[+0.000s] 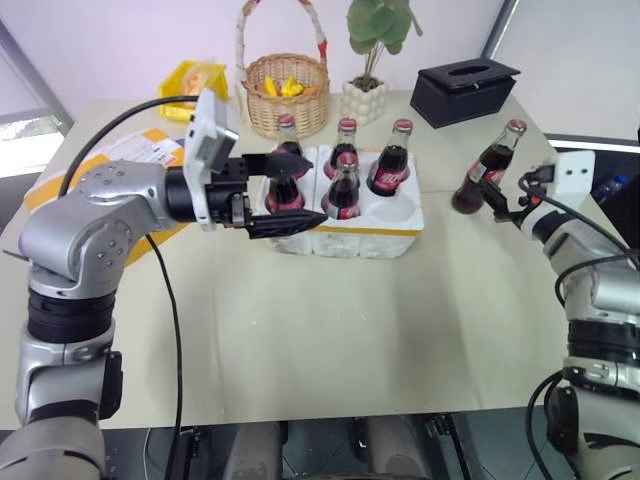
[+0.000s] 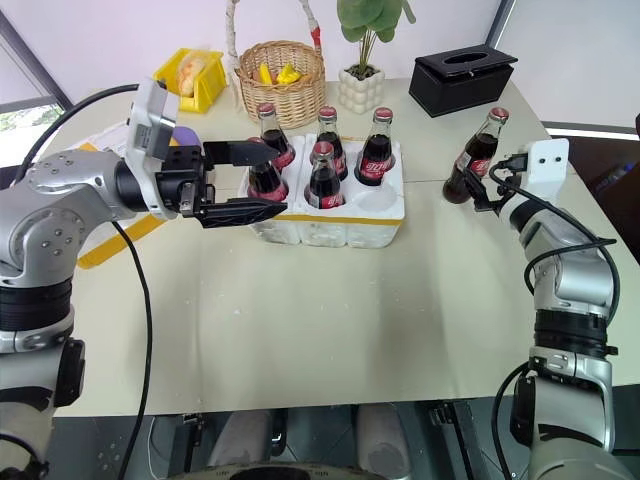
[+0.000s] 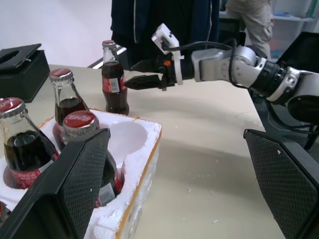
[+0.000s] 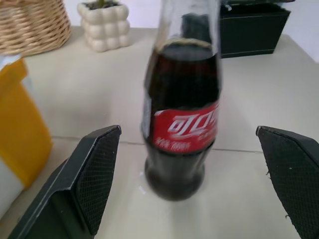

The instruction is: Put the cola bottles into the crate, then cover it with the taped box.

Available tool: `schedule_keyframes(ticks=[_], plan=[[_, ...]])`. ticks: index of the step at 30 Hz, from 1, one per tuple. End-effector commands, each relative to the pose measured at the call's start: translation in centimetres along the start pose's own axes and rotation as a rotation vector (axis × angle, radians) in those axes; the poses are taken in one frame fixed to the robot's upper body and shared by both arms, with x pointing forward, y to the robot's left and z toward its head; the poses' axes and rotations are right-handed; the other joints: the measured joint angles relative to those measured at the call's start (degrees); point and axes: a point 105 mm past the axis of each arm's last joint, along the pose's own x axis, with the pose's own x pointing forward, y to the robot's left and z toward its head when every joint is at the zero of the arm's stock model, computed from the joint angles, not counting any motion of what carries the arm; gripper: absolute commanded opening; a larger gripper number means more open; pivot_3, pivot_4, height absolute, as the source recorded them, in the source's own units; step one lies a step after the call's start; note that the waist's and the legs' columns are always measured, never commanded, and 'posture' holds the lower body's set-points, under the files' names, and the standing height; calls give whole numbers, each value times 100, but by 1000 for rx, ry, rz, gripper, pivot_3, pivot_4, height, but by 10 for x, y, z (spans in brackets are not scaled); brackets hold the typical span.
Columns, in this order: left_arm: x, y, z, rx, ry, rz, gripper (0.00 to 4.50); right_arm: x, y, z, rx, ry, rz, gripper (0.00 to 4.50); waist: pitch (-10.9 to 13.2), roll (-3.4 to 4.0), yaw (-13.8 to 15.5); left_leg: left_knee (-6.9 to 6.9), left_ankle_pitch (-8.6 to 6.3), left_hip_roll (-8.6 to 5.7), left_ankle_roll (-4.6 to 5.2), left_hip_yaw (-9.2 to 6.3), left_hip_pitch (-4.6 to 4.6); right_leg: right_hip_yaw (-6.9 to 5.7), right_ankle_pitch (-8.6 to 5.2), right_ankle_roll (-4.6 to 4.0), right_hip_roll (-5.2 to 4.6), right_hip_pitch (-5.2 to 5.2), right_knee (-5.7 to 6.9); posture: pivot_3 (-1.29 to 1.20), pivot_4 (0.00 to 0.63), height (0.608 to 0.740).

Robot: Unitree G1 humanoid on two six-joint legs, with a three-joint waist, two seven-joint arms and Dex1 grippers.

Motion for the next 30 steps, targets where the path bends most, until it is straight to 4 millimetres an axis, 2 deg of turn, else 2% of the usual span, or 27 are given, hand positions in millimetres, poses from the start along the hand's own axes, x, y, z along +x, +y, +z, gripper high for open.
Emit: schedule_keyframes(ticks=[1,12,18,30], plan=[[-4,-2,11,52,-13,9,4500,8,-1,14,-24,-50,5,4445,0,0,3,0,0,0,0,-1,0,0,0,0,0,0,1,0,150,740],[-8,0,12,67,-8,27,4500,33,1,4,-14,-30,22,4445,1,0,0,-4,0,0,0,1,-1,1,5,9,0,0,-3,0,150,740],[-12,-1,13,76,-1,38,4500,41,10,-9,-57,-11,59,4445,1,0,-17,-4,0,0,0,1,0,1,9,16,0,0,-2,0,150,740],[-13,-1,13,81,3,50,4500,48,5,0,50,-49,20,4445,1,0,-99,-4,0,0,-1,0,0,2,11,20,0,0,-1,0,150,740]])
